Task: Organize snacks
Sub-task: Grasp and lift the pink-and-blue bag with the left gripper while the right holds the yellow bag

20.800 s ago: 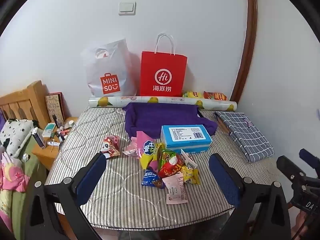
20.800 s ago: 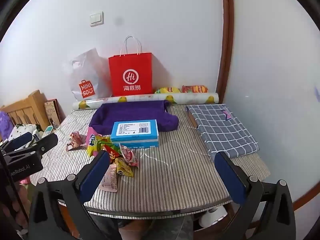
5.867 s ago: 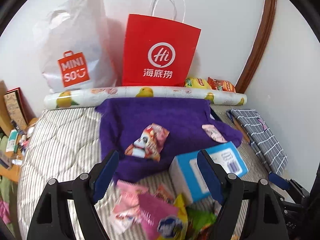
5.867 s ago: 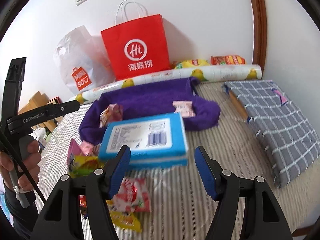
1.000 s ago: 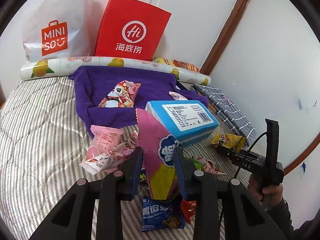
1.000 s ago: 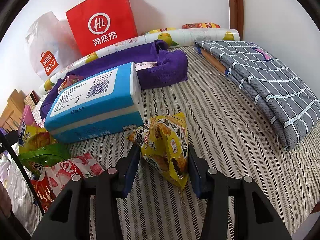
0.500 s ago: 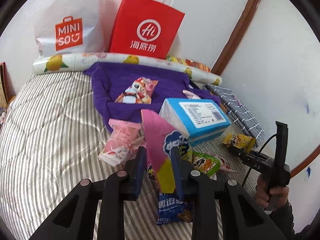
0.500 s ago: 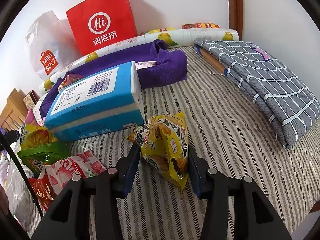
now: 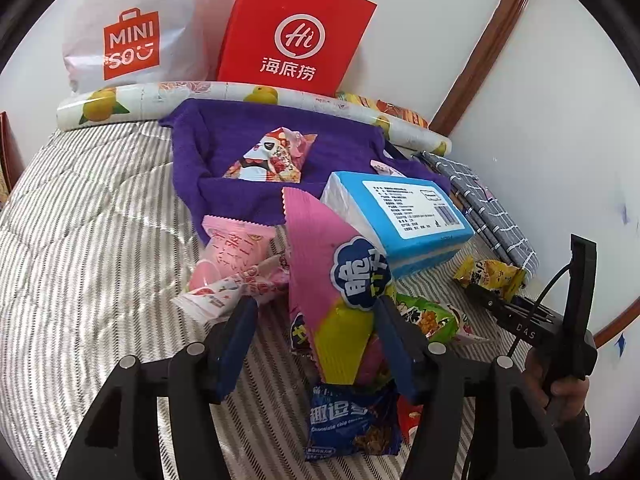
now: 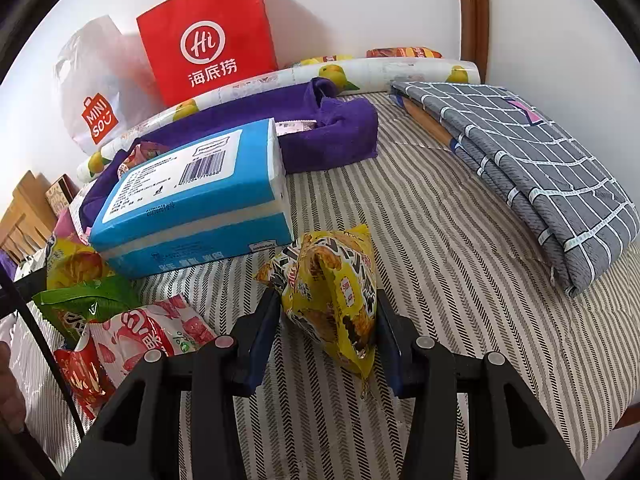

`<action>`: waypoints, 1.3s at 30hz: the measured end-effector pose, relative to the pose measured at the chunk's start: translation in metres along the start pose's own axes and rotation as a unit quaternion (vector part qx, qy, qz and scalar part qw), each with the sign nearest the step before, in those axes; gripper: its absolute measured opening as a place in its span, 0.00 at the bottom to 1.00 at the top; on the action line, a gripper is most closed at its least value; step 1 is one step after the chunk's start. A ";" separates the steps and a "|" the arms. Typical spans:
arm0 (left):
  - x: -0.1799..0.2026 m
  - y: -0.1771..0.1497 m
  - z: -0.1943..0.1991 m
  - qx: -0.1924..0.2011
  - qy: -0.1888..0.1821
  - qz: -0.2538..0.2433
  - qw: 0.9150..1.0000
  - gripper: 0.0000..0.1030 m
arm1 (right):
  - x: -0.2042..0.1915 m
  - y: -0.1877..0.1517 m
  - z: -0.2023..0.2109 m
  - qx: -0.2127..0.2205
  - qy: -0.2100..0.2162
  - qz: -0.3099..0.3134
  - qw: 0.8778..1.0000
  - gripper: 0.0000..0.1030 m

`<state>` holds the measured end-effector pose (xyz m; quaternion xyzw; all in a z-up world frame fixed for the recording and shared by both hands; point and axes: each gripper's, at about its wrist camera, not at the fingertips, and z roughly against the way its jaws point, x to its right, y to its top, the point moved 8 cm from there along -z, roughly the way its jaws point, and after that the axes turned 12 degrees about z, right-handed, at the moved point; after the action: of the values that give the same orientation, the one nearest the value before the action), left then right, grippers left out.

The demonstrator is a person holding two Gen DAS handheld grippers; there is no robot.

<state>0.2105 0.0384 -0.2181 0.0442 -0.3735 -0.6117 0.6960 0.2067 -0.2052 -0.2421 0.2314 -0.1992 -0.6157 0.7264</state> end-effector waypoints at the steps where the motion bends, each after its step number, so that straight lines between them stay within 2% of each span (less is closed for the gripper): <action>1: 0.001 0.000 -0.002 -0.001 0.000 0.000 1.000 0.60 | 0.000 0.000 0.000 0.000 -0.001 0.001 1.000 0.45; 4: 0.001 -0.001 -0.005 0.000 0.003 -0.002 1.000 0.63 | -0.001 0.001 -0.001 -0.001 -0.003 0.004 1.000 0.45; 5: 0.000 -0.001 -0.004 0.005 0.001 -0.002 1.000 0.57 | -0.001 0.001 -0.001 -0.001 -0.003 0.005 1.000 0.45; 6: -0.001 -0.001 0.000 0.010 -0.005 -0.005 1.000 0.46 | -0.001 0.001 -0.001 -0.001 -0.003 0.006 1.000 0.45; 8: -0.002 -0.002 0.005 0.007 -0.020 -0.004 1.000 0.35 | -0.002 0.001 -0.001 0.000 -0.003 0.007 1.000 0.44; 11: -0.005 -0.002 0.011 0.009 -0.022 -0.002 1.000 0.29 | -0.004 0.002 0.002 0.007 -0.002 0.012 1.000 0.40; 15: -0.001 -0.002 0.022 0.020 -0.011 -0.009 1.000 0.21 | -0.008 0.004 0.009 0.023 -0.009 0.018 1.000 0.40; 18: 0.005 -0.002 0.025 0.022 -0.007 -0.016 1.000 0.21 | -0.013 0.005 0.014 0.027 -0.007 0.029 0.999 0.40; 21: 0.010 -0.004 0.018 0.006 -0.005 -0.010 1.000 0.22 | -0.017 0.009 0.022 0.035 -0.008 0.046 0.998 0.40; 22: 0.011 -0.004 0.016 0.003 -0.003 -0.007 1.000 0.25 | -0.018 0.010 0.025 0.038 -0.009 0.049 0.998 0.40; 24: 0.013 -0.004 0.011 -0.005 0.001 0.000 1.000 0.50 | -0.017 0.013 0.033 0.045 -0.009 0.051 0.998 0.40; 26: 0.015 -0.002 0.004 -0.007 0.001 0.009 1.000 0.51 | -0.016 0.016 0.040 0.052 -0.008 0.052 0.997 0.40; 28: 0.018 0.000 0.001 -0.001 0.017 0.004 1.000 0.54 | -0.015 0.019 0.047 0.059 -0.008 0.053 0.997 0.40; 32: 0.021 0.003 -0.013 -0.005 0.057 -0.005 0.998 0.55 | -0.014 0.026 0.061 0.071 -0.006 0.058 0.996 0.40; 34: 0.019 0.002 -0.024 -0.019 0.078 -0.007 0.997 0.54 | -0.015 0.029 0.065 0.074 -0.004 0.062 0.995 0.40; 35: 0.018 0.001 -0.026 -0.021 0.085 -0.006 0.996 0.48 | -0.017 0.031 0.067 0.077 -0.004 0.065 0.995 0.40; 37: 0.017 0.004 -0.023 -0.010 0.087 -0.002 0.996 0.42 | -0.019 0.034 0.070 0.080 -0.001 0.069 0.994 0.40; 39: 0.016 0.008 -0.013 -0.002 0.081 0.002 0.997 0.41 | -0.021 0.036 0.072 0.083 0.003 0.071 0.994 0.40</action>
<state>0.2241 0.0209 -0.2160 0.0920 -0.3146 -0.6055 0.7252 0.1907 -0.1864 -0.1631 0.2779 -0.2629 -0.5435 0.7471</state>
